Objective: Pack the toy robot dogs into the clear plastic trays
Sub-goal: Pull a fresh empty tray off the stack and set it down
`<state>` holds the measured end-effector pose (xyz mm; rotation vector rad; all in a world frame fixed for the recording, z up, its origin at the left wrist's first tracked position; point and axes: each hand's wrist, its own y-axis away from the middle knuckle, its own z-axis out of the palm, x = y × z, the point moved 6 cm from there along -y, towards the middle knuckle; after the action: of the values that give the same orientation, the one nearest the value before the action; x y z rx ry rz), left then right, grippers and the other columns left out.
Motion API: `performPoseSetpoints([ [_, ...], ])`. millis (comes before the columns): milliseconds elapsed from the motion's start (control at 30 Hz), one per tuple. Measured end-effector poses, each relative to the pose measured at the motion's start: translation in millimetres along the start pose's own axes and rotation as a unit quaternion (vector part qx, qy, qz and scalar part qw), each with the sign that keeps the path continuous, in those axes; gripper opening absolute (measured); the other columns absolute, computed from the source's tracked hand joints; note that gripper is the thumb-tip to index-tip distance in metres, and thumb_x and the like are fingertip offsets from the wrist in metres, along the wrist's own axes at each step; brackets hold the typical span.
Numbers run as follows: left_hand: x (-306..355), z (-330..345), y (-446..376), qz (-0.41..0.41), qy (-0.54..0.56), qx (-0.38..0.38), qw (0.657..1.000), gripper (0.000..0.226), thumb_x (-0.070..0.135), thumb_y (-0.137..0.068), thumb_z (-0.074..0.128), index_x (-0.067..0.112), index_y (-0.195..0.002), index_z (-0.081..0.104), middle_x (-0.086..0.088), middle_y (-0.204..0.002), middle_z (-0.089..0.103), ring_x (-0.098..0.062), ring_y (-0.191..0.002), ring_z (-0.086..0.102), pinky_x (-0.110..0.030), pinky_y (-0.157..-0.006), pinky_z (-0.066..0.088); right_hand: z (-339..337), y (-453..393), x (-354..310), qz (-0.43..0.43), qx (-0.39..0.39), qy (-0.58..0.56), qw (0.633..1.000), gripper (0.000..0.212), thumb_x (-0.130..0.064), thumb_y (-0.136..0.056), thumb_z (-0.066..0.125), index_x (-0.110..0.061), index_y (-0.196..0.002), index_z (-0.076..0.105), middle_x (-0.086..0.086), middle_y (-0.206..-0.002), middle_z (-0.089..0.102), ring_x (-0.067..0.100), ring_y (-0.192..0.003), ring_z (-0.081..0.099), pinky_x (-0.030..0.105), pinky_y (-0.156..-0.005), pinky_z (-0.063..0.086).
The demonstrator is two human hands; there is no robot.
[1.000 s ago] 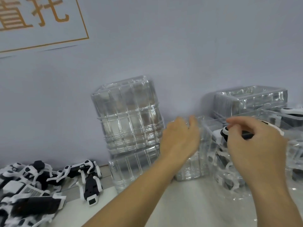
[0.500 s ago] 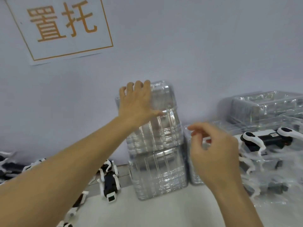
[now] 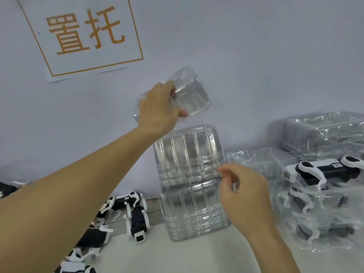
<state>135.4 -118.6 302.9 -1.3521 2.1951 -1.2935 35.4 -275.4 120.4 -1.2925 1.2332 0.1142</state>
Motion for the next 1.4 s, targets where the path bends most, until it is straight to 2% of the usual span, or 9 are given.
performPoseSetpoints([
  [100, 6.8, -23.3, 10.6, -0.003, 0.067, 0.053, 0.996, 0.049, 0.027, -0.067, 0.091, 0.021, -0.094, 0.051, 0.002, -0.095, 0.053, -0.016, -0.085, 0.048, -0.038, -0.082, 0.046, 3.2, 0.4, -0.1, -0.008, 0.002, -0.004, 1.000, 0.022, -0.012, -0.094, 0.060, -0.030, -0.095, 0.073, -0.021, -0.082, 0.067, -0.002, -0.078, 0.061, 0.013, -0.067, 0.043],
  [300, 10.2, -49.2, 88.4, -0.064, 0.216, 0.110, 0.968, 0.046, 0.023, -0.067, 0.091, 0.031, -0.087, 0.050, 0.005, -0.093, 0.058, -0.006, -0.078, 0.049, -0.013, -0.070, 0.037, 5.6, 0.5, -7.7, -0.002, -0.013, -0.091, 0.996, 0.023, -0.013, -0.094, 0.063, -0.032, -0.105, 0.072, -0.021, -0.088, 0.070, 0.002, -0.085, 0.065, 0.011, -0.070, 0.049],
  [500, 5.1, -52.4, 170.9, -0.102, 0.324, 0.186, 0.922, 0.042, 0.033, -0.066, 0.089, 0.034, -0.094, 0.058, 0.003, -0.094, 0.064, -0.024, -0.091, 0.062, -0.041, -0.083, 0.053, 17.5, 8.2, -41.2, -0.052, -0.075, -0.213, 0.973, 0.030, -0.020, -0.091, 0.070, -0.038, -0.115, 0.067, -0.016, -0.108, 0.071, 0.013, -0.101, 0.068, 0.019, -0.078, 0.054],
  [600, -4.8, -43.0, 192.5, -0.117, 0.365, 0.187, 0.905, 0.043, 0.027, -0.065, 0.088, 0.045, -0.093, 0.061, 0.008, -0.093, 0.069, -0.015, -0.090, 0.067, -0.030, -0.082, 0.056, 22.8, 11.6, -51.3, -0.082, -0.091, -0.210, 0.970, 0.020, -0.025, -0.087, 0.069, -0.036, -0.104, 0.070, -0.013, -0.103, 0.071, 0.016, -0.096, 0.069, 0.026, -0.077, 0.056],
  [700, -15.0, -41.5, 204.3, -0.130, 0.384, 0.201, 0.892, 0.045, 0.024, -0.064, 0.086, 0.051, -0.093, 0.062, 0.016, -0.090, 0.070, -0.005, -0.085, 0.068, -0.013, -0.073, 0.052, 31.8, 16.5, -56.9, -0.110, -0.126, -0.198, 0.966, 0.021, -0.016, -0.086, 0.068, -0.036, -0.091, 0.072, -0.014, -0.095, 0.072, 0.015, -0.092, 0.070, 0.029, -0.077, 0.056],
  [833, -24.8, -44.9, 209.6, -0.136, 0.406, 0.207, 0.880, 0.044, 0.027, -0.065, 0.090, 0.044, -0.096, 0.063, 0.008, -0.094, 0.072, -0.014, -0.089, 0.071, -0.018, -0.076, 0.054, 42.3, 26.2, -61.6, -0.109, -0.177, -0.221, 0.953, 0.030, -0.005, -0.086, 0.060, -0.028, -0.095, 0.076, -0.012, -0.092, 0.075, 0.013, -0.091, 0.072, 0.019, -0.079, 0.053],
  [1000, -33.8, -49.0, 212.1, -0.150, 0.403, 0.181, 0.885, 0.039, 0.026, -0.064, 0.089, 0.034, -0.092, 0.064, 0.008, -0.089, 0.073, -0.013, -0.084, 0.072, -0.017, -0.071, 0.054, 51.9, 34.3, -80.6, -0.130, -0.173, -0.216, 0.952, 0.026, -0.010, -0.091, 0.060, -0.031, -0.092, 0.074, -0.020, -0.081, 0.072, 0.005, -0.080, 0.071, 0.009, -0.070, 0.048],
  [1233, -38.6, -56.9, 208.0, -0.170, 0.381, 0.165, 0.894, 0.039, 0.037, -0.061, 0.089, 0.031, -0.091, 0.064, 0.005, -0.089, 0.073, -0.020, -0.084, 0.070, -0.036, -0.073, 0.058, 54.9, 30.8, -76.7, -0.040, -0.143, -0.322, 0.935, 0.024, 0.002, -0.089, 0.064, -0.017, -0.087, 0.078, -0.001, -0.078, 0.077, 0.016, -0.072, 0.075, 0.020, -0.067, 0.058],
  [1400, -44.5, -54.4, 208.5, -0.211, 0.387, 0.159, 0.883, 0.040, 0.043, -0.056, 0.088, 0.031, -0.090, 0.069, 0.011, -0.084, 0.074, -0.009, -0.078, 0.069, -0.020, -0.066, 0.053, 63.6, 34.8, -72.4, 0.033, -0.184, -0.366, 0.912, 0.022, -0.021, -0.084, 0.060, -0.014, -0.089, 0.080, 0.007, -0.085, 0.078, 0.028, -0.076, 0.077, 0.030, -0.071, 0.061],
])
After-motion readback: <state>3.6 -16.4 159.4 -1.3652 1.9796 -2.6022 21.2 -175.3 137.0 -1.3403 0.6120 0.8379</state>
